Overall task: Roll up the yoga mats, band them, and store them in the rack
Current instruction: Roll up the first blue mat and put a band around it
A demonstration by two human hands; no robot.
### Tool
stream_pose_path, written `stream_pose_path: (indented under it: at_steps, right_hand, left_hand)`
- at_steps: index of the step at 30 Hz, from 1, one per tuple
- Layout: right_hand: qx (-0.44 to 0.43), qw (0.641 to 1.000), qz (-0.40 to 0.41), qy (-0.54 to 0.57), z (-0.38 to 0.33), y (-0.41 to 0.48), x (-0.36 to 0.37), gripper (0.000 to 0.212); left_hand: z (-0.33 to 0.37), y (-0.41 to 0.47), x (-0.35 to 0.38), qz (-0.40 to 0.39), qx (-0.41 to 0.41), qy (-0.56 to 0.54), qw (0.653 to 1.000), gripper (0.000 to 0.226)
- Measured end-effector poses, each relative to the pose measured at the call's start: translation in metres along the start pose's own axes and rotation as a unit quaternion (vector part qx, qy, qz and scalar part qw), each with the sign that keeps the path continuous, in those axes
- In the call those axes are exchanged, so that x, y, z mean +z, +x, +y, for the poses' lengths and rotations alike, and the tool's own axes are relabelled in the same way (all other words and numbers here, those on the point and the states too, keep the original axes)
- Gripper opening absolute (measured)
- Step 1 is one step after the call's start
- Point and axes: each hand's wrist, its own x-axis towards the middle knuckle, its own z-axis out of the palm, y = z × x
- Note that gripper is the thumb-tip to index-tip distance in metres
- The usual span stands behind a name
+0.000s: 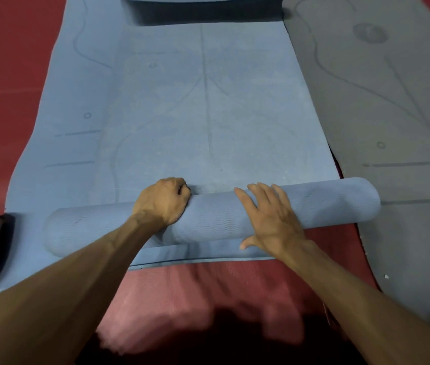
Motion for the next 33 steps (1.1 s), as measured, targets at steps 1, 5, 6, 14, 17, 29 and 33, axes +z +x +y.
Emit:
stream_pose_path:
  at_steps: [1,5,6,14,17,29,33]
  right_hand:
    - [0.008,1.000,-0.005,0.001,-0.001,0.003,-0.001,0.127]
    - [0.001,0.999,-0.040,-0.003,0.002,0.017,-0.012,0.103]
    - [-0.003,0.998,-0.068,0.000,0.002,0.022,-0.019,0.097]
    - [-0.031,0.977,-0.209,0.011,-0.003,0.031,-0.056,0.079]
    - [-0.042,0.967,-0.247,0.044,-0.004,0.019,-0.062,0.078]
    - [-0.014,0.938,-0.327,0.114,-0.001,0.019,-0.063,0.079]
    - [-0.007,0.931,-0.329,0.158,0.004,0.017,-0.055,0.093]
  left_hand:
    - [0.000,-0.002,0.000,0.014,-0.004,-0.004,1.000,0.030]
    - [0.005,-0.014,-0.002,0.039,-0.011,0.016,0.999,0.031]
    - [0.006,-0.018,-0.001,0.041,-0.004,0.034,0.999,0.032]
    - [0.015,-0.066,-0.001,0.063,0.050,0.131,0.988,0.058]
    - [0.017,-0.092,0.002,0.078,0.029,0.145,0.986,0.042]
    - [0.010,-0.116,0.016,-0.039,0.069,0.171,0.982,0.085]
    - [0.007,-0.102,0.021,-0.041,0.069,0.203,0.976,0.089]
